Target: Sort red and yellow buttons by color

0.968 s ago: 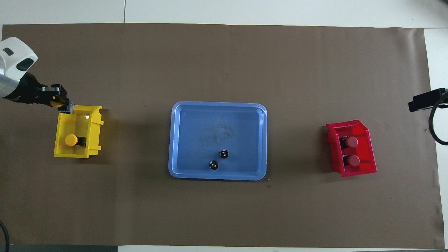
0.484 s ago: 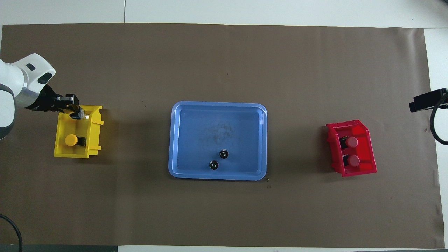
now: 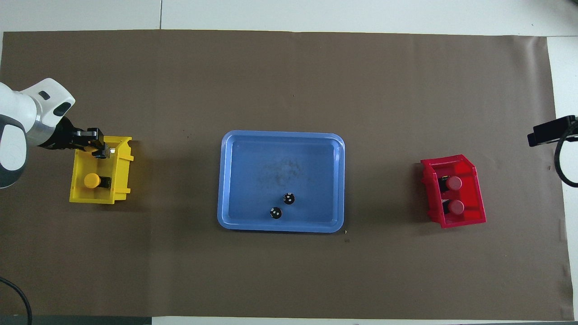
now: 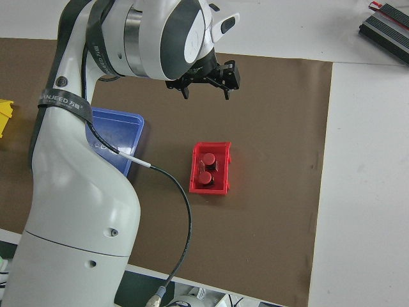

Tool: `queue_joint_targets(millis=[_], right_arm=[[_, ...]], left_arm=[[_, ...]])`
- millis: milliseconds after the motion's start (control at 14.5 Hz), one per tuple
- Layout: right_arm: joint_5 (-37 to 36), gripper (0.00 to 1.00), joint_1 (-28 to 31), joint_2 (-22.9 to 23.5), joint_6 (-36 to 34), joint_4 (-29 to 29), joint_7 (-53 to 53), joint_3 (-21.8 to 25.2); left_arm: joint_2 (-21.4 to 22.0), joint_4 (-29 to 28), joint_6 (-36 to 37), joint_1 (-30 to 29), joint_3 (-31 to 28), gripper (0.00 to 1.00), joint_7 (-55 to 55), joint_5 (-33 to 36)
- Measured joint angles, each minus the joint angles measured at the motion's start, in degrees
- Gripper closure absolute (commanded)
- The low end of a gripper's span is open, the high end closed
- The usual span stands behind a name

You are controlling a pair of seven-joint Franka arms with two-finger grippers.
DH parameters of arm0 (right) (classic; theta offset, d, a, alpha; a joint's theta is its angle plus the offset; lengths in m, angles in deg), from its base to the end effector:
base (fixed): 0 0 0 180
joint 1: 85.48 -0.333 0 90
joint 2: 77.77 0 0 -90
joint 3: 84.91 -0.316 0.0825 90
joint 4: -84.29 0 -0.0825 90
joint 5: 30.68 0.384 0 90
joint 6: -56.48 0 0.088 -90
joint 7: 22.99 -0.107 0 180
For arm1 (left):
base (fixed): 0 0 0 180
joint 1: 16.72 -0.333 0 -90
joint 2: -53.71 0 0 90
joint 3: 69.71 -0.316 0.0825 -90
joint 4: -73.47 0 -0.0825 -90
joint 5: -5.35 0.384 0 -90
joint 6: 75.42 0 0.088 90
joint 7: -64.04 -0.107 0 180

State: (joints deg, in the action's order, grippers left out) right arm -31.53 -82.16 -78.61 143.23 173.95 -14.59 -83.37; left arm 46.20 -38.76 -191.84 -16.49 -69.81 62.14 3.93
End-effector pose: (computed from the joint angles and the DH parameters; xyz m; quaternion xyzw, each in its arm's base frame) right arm 0.5421 -0.0479 0.6305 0.9993 0.0306 -0.0188 0.0051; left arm 0.5791 -0.0027 0.4047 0.9995 -0.0119 -0.0288 0.0113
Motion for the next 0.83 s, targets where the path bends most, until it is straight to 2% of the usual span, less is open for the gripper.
queue_joint_targets(millis=[830], right_arm=[[0.0, 0.00, -0.2, 0.0, 0.0, 0.0, -0.1, -0.1]], left_arm=[[-0.1, -6.2, -7.9, 0.0, -2.2, 0.99, -2.2, 0.0]])
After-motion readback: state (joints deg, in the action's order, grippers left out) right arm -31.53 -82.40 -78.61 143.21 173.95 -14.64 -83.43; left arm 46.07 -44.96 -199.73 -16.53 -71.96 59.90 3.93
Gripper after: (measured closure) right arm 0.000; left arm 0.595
